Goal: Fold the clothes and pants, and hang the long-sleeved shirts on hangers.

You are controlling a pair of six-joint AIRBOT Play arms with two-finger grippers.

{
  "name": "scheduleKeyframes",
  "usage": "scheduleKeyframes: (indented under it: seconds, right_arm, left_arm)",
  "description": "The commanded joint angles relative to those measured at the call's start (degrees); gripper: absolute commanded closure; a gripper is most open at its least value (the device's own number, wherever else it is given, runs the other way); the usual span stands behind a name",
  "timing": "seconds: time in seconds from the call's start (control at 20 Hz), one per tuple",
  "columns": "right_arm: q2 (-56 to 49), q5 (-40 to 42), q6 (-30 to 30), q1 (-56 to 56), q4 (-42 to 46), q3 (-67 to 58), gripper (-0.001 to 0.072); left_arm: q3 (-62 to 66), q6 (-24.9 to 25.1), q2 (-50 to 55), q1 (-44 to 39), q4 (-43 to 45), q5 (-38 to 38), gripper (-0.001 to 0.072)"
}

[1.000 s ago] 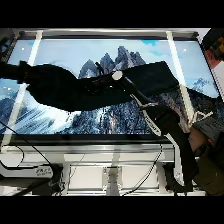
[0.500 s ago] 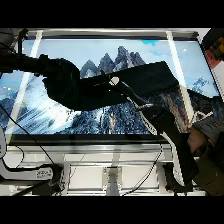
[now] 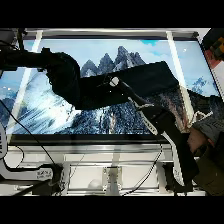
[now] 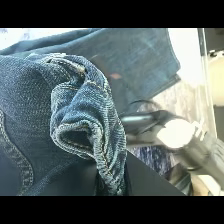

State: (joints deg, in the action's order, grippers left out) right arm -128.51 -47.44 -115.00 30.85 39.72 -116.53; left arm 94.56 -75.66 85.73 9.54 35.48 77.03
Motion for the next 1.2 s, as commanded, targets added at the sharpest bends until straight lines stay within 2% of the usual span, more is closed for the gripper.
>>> scheduleKeyframes:
  seconds: [0.0,0.1,0.2,0.3,0.5,0.55,0.6,0.65,0.7,0.75,0.95,1.05,1.1,1.15]
  right_arm:
    - [6.08,2.86,-8.13,-3.82,18.23,-0.02,0.0701]
    - [11.28,3.19,-8.96,-8.46,26.97,-0.02,0.07]
    - [15.72,1.95,-7.61,-13.44,30.05,-0.02,0.07]
    - [19.45,-0.39,-3.91,-18.23,30.25,-0.02,0.07]
    - [25.2,-9.31,3.56,-24.48,30.16,0.0,0.0696]
    - [26.16,-10.58,4.11,-25.35,30.16,-0.02,0.0661]
    - [26.88,-11.26,4.22,-26.03,30.18,0.0,0.0521]
    - [27.41,-11.69,5.09,-26.53,30.14,-0.02,0.0361]
    - [27.87,-12.22,6.88,-26.95,30.1,-0.02,0.0324]
    - [28.13,-13.09,8.57,-27.21,30.12,-0.02,0.0324]
    - [28.15,-16.57,11.26,-27.3,29.68,-0.02,0.0324]
    - [28.15,-16.59,11.28,-27.54,29.81,-0.02,0.0354]
    - [28.15,-16.65,11.87,-27.74,29.49,0.0,0.0513]
    - [28.15,-16.65,11.98,-28.3,29.4,-0.02,0.0685]
  left_arm:
    - [0.02,-1.09,1.29,-2.38,0.04,-2.89,0.0673]
    - [0.02,-1.53,3.28,-5.79,0.02,-5.27,0.0673]
    - [0.02,-1.55,5.64,-10.69,0.0,-9.49,0.0674]
    - [0.02,-1.6,8.33,-16.35,0.0,-15.63,0.0673]
    - [0.04,-2.99,15.02,-27.91,-2.34,-32.92,0.0672]
    - [0.04,-2.95,16.63,-30.4,-4.76,-37.46,0.0671]
    - [0.04,-2.8,18.23,-32.92,-7.34,-42.64,0.0628]
    - [0.04,-2.1,19.37,-34.91,-8.9,-46.8,0.0392]
    - [0.04,-2.12,20.31,-36.72,-9.66,-49.86,0.0113]
    - [0.04,-2.12,20.83,-37.94,-9.66,-51.28,0.0041]
    - [0.09,-2.12,20.57,-38.01,-11.61,-51.49,0.0046]
    - [0.09,-2.1,19.17,-35.78,-11.93,-50.56,0.0175]
    - [0.09,-2.1,18.12,-33.92,-11.96,-49.05,0.0299]
    - [0.09,-2.1,16.96,-31.58,-11.96,-46.88,0.0507]
